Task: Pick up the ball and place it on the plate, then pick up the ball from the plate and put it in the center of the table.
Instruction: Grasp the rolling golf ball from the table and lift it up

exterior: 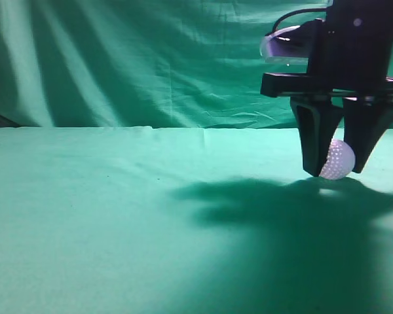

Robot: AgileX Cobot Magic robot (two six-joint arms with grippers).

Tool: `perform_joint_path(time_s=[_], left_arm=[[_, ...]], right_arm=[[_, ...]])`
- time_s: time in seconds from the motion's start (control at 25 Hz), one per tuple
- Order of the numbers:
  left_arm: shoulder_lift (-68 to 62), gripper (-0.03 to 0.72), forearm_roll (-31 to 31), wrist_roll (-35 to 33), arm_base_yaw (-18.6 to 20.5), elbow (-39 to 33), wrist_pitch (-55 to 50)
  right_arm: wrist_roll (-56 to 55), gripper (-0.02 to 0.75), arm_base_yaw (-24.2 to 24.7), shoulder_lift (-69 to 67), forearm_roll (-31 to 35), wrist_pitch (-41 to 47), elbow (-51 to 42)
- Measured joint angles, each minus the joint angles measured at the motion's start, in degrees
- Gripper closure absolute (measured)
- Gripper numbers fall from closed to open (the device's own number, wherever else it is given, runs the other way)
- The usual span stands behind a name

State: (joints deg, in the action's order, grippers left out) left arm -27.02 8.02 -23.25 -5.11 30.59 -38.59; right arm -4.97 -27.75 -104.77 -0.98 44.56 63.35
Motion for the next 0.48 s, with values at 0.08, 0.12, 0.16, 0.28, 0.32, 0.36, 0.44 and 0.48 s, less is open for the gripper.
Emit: perform_joint_path(time_s=[0.08,0.12,0.16,0.28,0.32,0.36,0.44,0.48], left_arm=[[0.0,0.688,0.0,0.02,0.0,0.0,0.0],[0.0,0.688,0.0,0.16,0.0,0.0,0.0],[0.0,0.688,0.0,0.16,0.0,0.0,0.0],[0.0,0.688,0.0,0.16,0.0,0.0,0.0],[0.0,0.688,0.0,0.16,0.0,0.0,0.0],[0.0,0.688,0.0,0.16,0.0,0.0,0.0],[0.0,0.688,0.0,0.16,0.0,0.0,0.0],[0.0,0.688,0.0,0.27,0.0,0.0,0.0]], right_arm=[[0.0,0.4,0.0,0.0,0.0,0.13,0.06],[0.0,0.4,0.0,0.0,0.0,0.13,0.14],[0.0,0.4,0.0,0.0,0.0,0.46,0.42],[0.12,0.4,0.0,-0.12,0.0,2.91,3.26],[0.53,0.4,-0.11,-0.12,0.0,4.11,5.08],[1.24,0.4,-0.31,-0.12,0.0,5.4,7.16],[3.1,0.4,-1.18,-0.2,0.0,7.48,11.48],[3.81,0.4,-2.01,-0.2,0.0,8.53,13.94]])
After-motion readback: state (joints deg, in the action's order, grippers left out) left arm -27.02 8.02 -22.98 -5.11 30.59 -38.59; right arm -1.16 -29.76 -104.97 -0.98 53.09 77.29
